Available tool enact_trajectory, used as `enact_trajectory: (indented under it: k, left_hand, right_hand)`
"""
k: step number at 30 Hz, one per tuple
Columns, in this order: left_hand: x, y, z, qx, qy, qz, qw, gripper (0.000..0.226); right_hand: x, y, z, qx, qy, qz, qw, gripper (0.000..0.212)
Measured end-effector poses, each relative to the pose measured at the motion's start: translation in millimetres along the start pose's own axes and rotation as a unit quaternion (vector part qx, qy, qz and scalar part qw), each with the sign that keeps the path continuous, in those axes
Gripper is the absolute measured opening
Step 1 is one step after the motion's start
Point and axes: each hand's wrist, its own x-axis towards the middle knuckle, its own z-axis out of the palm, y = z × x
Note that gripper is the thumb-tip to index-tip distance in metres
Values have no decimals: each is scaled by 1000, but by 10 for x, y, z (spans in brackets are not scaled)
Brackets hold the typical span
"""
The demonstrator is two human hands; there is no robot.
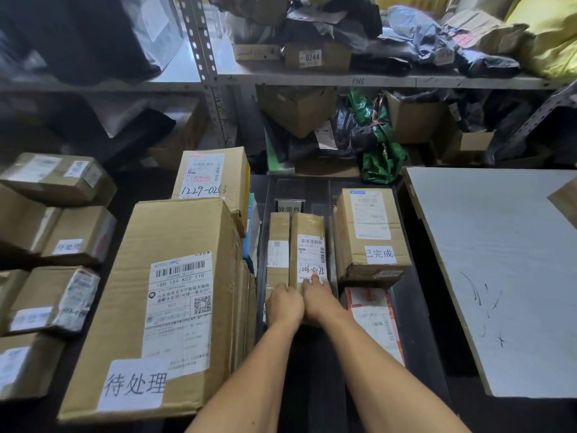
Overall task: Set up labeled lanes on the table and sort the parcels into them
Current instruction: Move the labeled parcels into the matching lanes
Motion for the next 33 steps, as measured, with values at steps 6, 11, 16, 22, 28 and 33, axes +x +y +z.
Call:
enact_trajectory:
  k: [6, 11, 16, 22, 28, 33]
  left_hand:
    - [-57, 79, 0, -4, -15, 21, 1000, 40]
    - [-135, 159, -87, -2, -26, 31, 999, 41]
    - [-335, 402, -260, -35, -12, 53, 998, 48]
    - [-520, 925, -659, -76, 8, 134, 988, 44]
    - [-671, 1435, -1379, -91, 33, 237, 967, 48]
    - [-739, 1611, -2325, -113, 63, 305, 943, 45]
  right_hand:
    - [236, 3, 217, -38, -3, -14, 999, 60]
    - [181, -12, 79, -1, 17, -25, 1000, 63]
    - [-542, -139, -507, 116, 119, -46, 985, 50]
    - [-1060, -415, -1257, 208, 258, -90, 939, 40]
    - [-1504, -946, -1892, 221, 324, -153, 907, 48]
    - [-1774, -1712, -2199, 213, 350, -234, 882, 48]
